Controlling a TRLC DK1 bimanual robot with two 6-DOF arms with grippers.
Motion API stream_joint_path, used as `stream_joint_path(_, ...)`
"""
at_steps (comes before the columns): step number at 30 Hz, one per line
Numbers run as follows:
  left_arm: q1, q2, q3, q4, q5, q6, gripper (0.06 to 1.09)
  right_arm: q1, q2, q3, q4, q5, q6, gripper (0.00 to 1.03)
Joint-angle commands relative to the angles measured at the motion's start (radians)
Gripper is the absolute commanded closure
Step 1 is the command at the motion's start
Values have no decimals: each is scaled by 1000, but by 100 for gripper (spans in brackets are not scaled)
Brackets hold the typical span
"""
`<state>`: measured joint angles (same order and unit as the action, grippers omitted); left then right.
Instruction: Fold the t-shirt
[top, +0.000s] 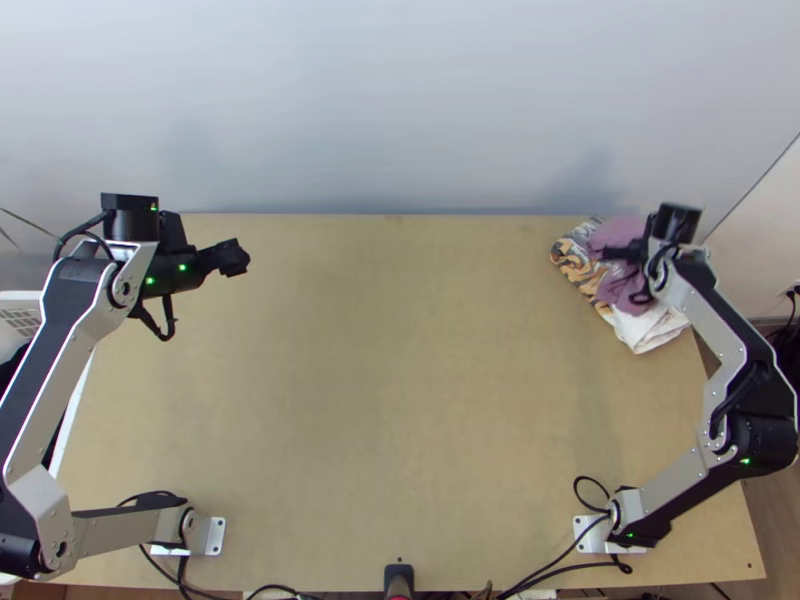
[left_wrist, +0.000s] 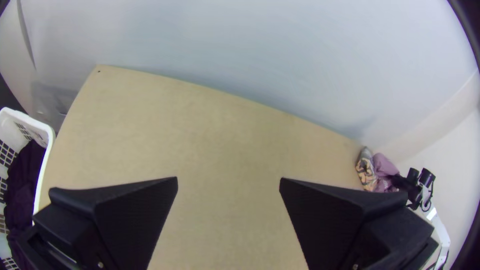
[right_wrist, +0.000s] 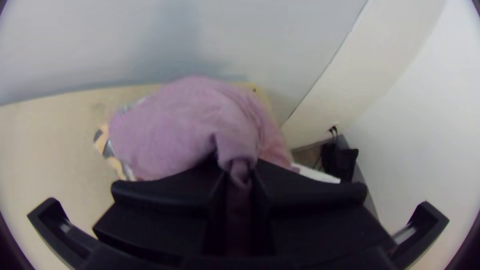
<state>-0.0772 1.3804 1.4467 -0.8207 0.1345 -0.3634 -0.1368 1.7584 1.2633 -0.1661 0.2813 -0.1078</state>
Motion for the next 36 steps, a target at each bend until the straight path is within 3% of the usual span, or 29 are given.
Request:
stream_joint_path(1,-13,8,6,-1,1,-6,10,-6,12,-145,-29,-34,-26,62)
stream_joint_path(5,-13,2,0,-8,1,-6,10,29,-7,-134,-78,-39,5,18)
stream_joint_path(8,-12,-4,-5,-9,1,-5,10,49,-43,-70,-159,-71,53,4)
stream_joint_path(16,-16,-17,-16,-17,1,-6,10,36,-135,88,-205,-111,119,4)
stream_joint_path(27,-61,-83,-35,-17,-49,-19,10,-40,125,67,-191,-111,125,4)
stream_joint_path(33,-58,-175,-83,-8,-131,-2,10,-38,29,61,-200,-111,135,4)
stream_joint_path(36,-56,-221,-115,25,-234,20,10,-38,-68,68,-200,-137,128,4)
